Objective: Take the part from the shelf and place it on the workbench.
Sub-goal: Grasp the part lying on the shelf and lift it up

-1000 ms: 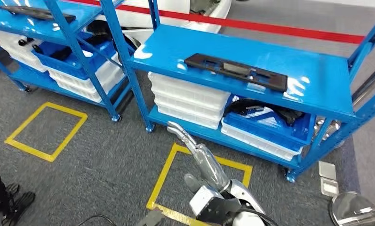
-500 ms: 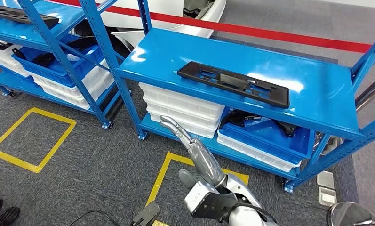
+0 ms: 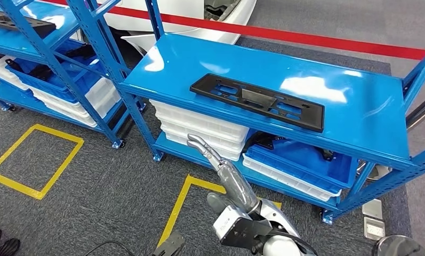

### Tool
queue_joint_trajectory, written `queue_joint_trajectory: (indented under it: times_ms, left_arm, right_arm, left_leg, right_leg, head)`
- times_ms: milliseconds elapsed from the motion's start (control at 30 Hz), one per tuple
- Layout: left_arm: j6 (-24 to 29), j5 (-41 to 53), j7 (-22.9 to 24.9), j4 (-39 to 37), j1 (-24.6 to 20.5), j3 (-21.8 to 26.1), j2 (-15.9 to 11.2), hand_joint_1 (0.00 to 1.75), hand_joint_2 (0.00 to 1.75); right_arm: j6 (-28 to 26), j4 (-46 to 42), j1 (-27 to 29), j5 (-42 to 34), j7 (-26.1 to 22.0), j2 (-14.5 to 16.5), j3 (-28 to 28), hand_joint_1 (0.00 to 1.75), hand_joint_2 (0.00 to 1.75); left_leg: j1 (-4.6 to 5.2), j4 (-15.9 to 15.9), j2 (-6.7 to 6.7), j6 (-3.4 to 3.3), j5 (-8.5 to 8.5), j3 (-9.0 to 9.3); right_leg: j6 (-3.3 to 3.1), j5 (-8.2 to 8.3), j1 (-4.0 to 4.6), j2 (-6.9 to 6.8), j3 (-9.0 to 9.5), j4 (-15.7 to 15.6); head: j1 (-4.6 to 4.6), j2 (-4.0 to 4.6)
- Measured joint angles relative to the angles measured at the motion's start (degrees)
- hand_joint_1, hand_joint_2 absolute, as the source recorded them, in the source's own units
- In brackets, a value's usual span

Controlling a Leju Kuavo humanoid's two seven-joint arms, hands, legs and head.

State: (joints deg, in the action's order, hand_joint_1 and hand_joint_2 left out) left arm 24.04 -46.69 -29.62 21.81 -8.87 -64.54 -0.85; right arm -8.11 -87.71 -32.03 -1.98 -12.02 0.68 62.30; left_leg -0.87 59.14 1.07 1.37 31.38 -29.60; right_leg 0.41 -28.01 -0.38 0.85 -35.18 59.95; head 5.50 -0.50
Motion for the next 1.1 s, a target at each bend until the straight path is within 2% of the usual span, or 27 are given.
queue_joint_trajectory:
  times_ms: [133, 267, 533, 1100]
  left_arm:
    - [0.4, 0.08, 0.09, 0.0, -0.06, 0.0, 0.0, 0.0, 0.0]
    - [0.32, 0.11, 0.24, 0.01, -0.1, 0.0, 0.0, 0.0, 0.0]
    - [0.03, 0.28, 0.37, 0.02, -0.09, 0.0, 0.0, 0.0, 0.0]
    - [0.2, 0.35, 0.81, 0.02, -0.09, 0.0, 0.0, 0.0, 0.0]
  right_arm:
    - [-0.05, 0.0, 0.0, -0.01, 0.01, -0.01, 0.01, 0.0, 0.0]
    - [-0.18, 0.0, 0.0, 0.01, 0.02, -0.02, 0.01, 0.0, 0.0]
    - [-0.43, 0.0, 0.01, 0.27, 0.05, -0.02, 0.01, 0.0, 0.0]
    - [-2.45, 0.0, 0.01, 1.96, 0.98, -0.23, -0.15, 0.0, 0.0]
  left_leg:
    - [-0.01, -0.29, 0.0, 0.11, -0.06, 0.43]
    - [-0.03, -1.05, -0.02, 0.28, 0.28, 0.89]
    - [-0.03, -1.39, -0.02, 0.4, 0.46, 1.12]
    - [0.15, -1.36, -0.02, 0.4, 0.47, 1.45]
  right_leg:
    - [-0.67, -0.62, 0.06, -0.01, 0.36, 0.0]
    - [-0.95, -0.82, 0.15, -0.11, 0.48, 0.0]
    - [-1.12, -0.74, 0.19, -0.18, 0.61, 0.0]
    - [-1.06, -0.68, 0.04, -0.22, 1.0, -0.13]
  head:
    - [0.01, 0.0]
    - [0.0, 0.0]
    - [-0.03, 0.0]
    - [-0.03, 0.0]
